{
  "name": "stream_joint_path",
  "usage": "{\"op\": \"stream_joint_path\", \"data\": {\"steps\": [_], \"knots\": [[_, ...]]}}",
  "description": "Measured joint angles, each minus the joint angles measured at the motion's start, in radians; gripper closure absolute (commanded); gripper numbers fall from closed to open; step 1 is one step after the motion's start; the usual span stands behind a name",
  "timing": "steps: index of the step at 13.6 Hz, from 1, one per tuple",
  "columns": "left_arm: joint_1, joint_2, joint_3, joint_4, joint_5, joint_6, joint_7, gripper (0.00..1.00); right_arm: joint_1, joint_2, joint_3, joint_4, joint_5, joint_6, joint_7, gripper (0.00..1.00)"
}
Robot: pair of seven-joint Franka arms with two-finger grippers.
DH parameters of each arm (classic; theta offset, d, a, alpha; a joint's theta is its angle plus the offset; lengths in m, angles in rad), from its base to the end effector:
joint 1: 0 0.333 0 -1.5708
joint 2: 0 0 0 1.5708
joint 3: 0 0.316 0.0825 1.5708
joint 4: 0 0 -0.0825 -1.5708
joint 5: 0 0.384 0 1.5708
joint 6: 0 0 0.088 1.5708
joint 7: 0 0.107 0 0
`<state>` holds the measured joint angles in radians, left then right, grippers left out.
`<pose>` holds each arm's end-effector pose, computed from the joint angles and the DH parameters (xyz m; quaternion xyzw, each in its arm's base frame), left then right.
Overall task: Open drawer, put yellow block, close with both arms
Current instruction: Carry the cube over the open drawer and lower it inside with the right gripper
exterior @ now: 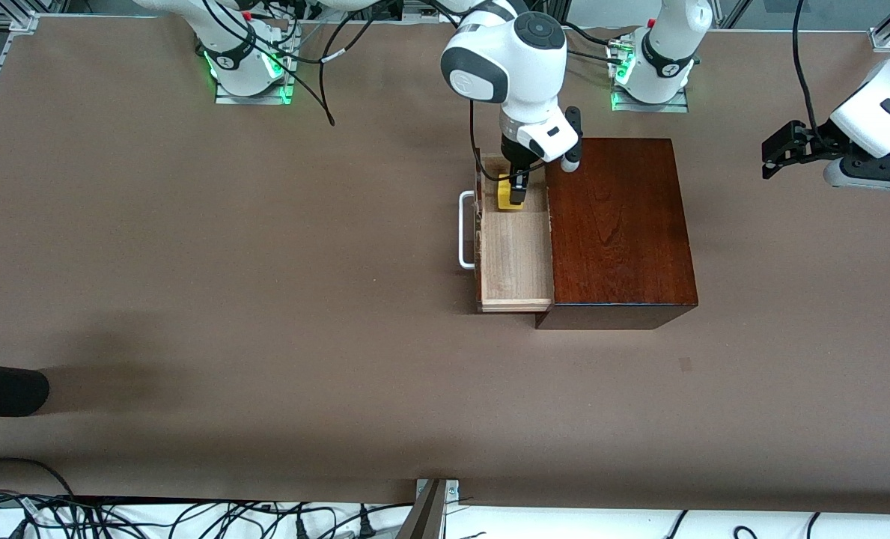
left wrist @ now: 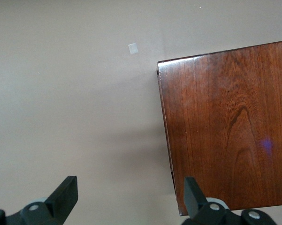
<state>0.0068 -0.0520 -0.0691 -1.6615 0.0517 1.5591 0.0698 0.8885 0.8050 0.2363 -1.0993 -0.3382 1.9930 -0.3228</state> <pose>0.5347 -0.0287 0.6092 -0.9971 0.0662 0.0254 0.0275 0.4034 0.6596 0.3564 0.7319 0.6752 0.0780 0.0482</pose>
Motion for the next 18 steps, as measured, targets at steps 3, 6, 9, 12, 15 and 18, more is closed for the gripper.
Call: {"op": "stream_joint_path", "data": {"steps": [3,6,9,12,15,18], "knots": [[-0.001,0.0,-0.004,0.003,0.0,-0.001,0.0,0.0,-0.001,0.01,-0.011,0.0,0.0,0.013,-0.045,1.0],[-0.001,0.0,-0.006,0.004,0.0,-0.002,-0.002,0.0,-0.004,0.027,-0.02,0.001,0.0,0.025,-0.094,1.0],[-0.001,0.001,-0.008,0.004,0.0,-0.002,-0.01,0.0,-0.016,0.034,-0.02,0.001,0.0,0.028,-0.126,1.0],[0.0,0.004,-0.007,0.004,0.0,-0.005,-0.012,0.0,-0.021,0.041,-0.02,0.002,0.0,0.028,-0.131,1.0],[0.0,0.006,-0.006,0.004,0.0,-0.01,-0.013,0.0,-0.021,0.052,-0.02,0.005,0.0,0.027,-0.135,1.0],[0.0,0.006,-0.006,0.004,0.0,-0.012,-0.014,0.0,-0.022,0.053,-0.02,0.006,0.0,0.025,-0.137,0.58]]}}
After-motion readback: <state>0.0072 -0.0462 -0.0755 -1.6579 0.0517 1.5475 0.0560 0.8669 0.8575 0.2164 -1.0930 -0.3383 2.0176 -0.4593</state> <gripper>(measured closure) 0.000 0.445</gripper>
